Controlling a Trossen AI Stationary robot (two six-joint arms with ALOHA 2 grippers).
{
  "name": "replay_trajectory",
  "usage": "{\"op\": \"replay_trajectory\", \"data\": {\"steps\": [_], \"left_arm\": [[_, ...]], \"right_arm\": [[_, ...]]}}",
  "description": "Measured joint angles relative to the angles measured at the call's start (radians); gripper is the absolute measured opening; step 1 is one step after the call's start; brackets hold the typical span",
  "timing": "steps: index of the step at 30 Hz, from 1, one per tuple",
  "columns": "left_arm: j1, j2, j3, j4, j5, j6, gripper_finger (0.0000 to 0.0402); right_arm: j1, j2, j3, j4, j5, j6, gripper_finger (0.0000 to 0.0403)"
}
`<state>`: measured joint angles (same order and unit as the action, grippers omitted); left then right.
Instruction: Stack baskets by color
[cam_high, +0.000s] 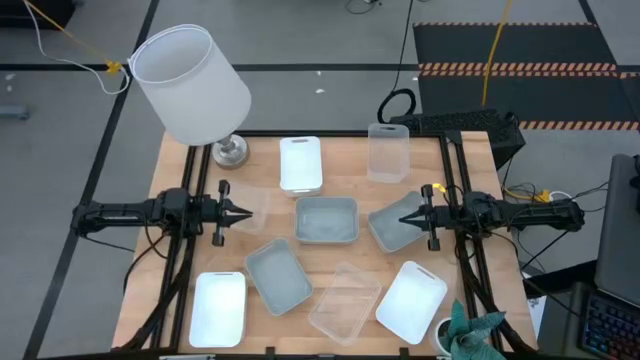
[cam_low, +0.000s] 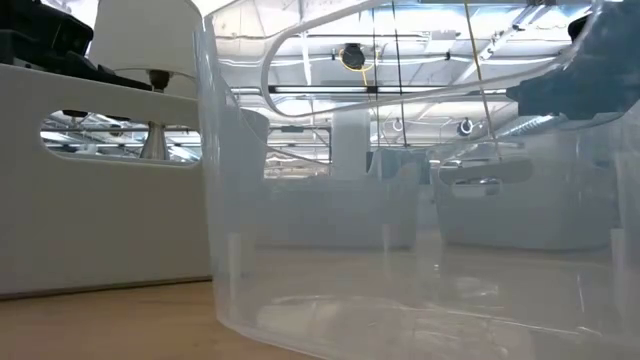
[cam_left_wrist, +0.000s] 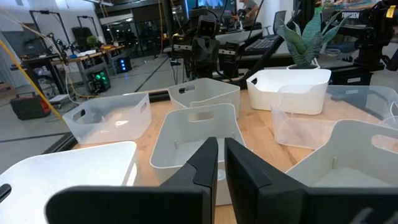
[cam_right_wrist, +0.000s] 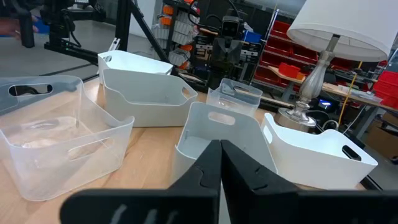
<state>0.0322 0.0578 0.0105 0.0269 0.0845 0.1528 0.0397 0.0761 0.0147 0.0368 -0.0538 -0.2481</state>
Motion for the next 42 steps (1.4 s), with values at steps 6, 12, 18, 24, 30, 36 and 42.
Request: {"op": "replay_trajectory", "data": {"steps": [6, 12, 18, 24, 30, 36, 42], "left_arm": [[0.000, 0.000, 0.000, 0.000, 0.000, 0.000, 0.0033], [0.000, 0.000, 0.000, 0.000, 0.000, 0.000, 0.0033], [0.000, 0.000, 0.000, 0.010, 0.000, 0.000, 0.0033], [0.000, 0.000, 0.000, 0.056, 0.000, 0.000, 0.0033], [0.000, 0.000, 0.000, 0.059, 0.000, -0.003, 0.0033], [0.000, 0.006, 0.000, 0.054, -0.012, -0.055, 0.0033], [-0.001, 0.008, 0.000, 0.053, -0.014, -0.097, 0.0020]], "right_arm": [[0.000, 0.000, 0.000, 0.000, 0.000, 0.000, 0.0000], [0.000, 0.000, 0.000, 0.000, 0.000, -0.009, 0.0000], [0.000, 0.000, 0.000, -0.001, 0.027, -0.193, 0.0000], [0.000, 0.000, 0.000, 0.000, 0.026, -0.234, 0.0000], [0.000, 0.000, 0.000, 0.001, 0.026, -0.227, 0.0000], [0.000, 0.000, 0.000, 0.004, 0.026, -0.103, 0.0000], [0.000, 0.000, 0.000, 0.004, 0.026, 0.015, 0.0000]]}}
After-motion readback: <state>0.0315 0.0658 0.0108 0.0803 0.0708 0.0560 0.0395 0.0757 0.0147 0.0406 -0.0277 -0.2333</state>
